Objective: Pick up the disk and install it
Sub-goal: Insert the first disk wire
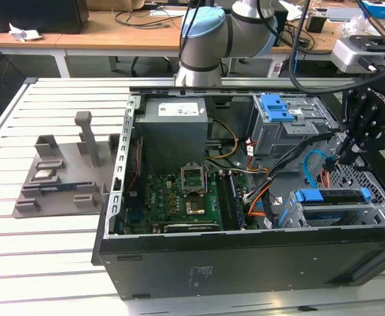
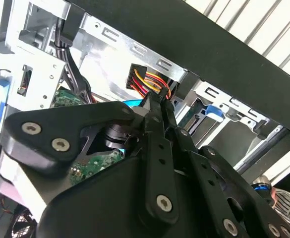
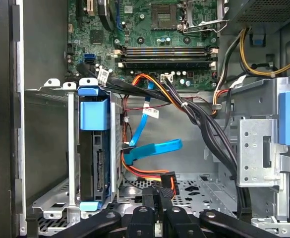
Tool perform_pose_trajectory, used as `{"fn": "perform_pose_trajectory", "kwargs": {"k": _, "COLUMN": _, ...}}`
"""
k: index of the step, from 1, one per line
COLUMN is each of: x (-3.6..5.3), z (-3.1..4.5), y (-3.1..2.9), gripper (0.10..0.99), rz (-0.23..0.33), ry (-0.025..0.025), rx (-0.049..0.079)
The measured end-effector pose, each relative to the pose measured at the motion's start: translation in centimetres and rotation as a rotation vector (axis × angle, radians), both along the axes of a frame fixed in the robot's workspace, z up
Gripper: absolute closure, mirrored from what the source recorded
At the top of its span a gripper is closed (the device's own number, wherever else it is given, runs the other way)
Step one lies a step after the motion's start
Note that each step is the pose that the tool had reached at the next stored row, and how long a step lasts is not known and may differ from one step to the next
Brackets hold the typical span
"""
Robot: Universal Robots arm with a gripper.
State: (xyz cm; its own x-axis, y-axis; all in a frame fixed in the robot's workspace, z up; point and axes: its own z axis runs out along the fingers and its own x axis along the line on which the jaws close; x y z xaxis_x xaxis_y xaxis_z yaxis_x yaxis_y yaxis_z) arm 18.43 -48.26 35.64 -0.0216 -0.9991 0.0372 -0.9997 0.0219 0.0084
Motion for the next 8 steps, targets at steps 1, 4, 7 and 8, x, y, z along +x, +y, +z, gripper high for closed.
{"fn": "perform_pose_trajectory", "kwargs": {"k": 1, "x": 0.00, "z": 0.00, "y": 0.00, "gripper": 0.925, "rz": 0.000, "ry": 0.0000, "rx": -0.001}}
{"fn": "perform_pose_trajectory", "kwargs": {"k": 4, "x": -0.01, "z": 0.00, "y": 0.00, "gripper": 0.925, "rz": 0.000, "ry": 0.0000, "rx": -0.002}}
{"fn": "perform_pose_trajectory", "kwargs": {"k": 7, "x": -0.92, "z": -0.13, "y": -0.62, "gripper": 0.925, "rz": 0.000, "ry": -0.0008, "rx": -0.002}}
{"fn": "perform_pose_trajectory", "kwargs": {"k": 8, "x": -0.99, "z": -0.18, "y": -1.11, "gripper": 0.925, "rz": 0.000, "ry": -0.0008, "rx": -0.003}}
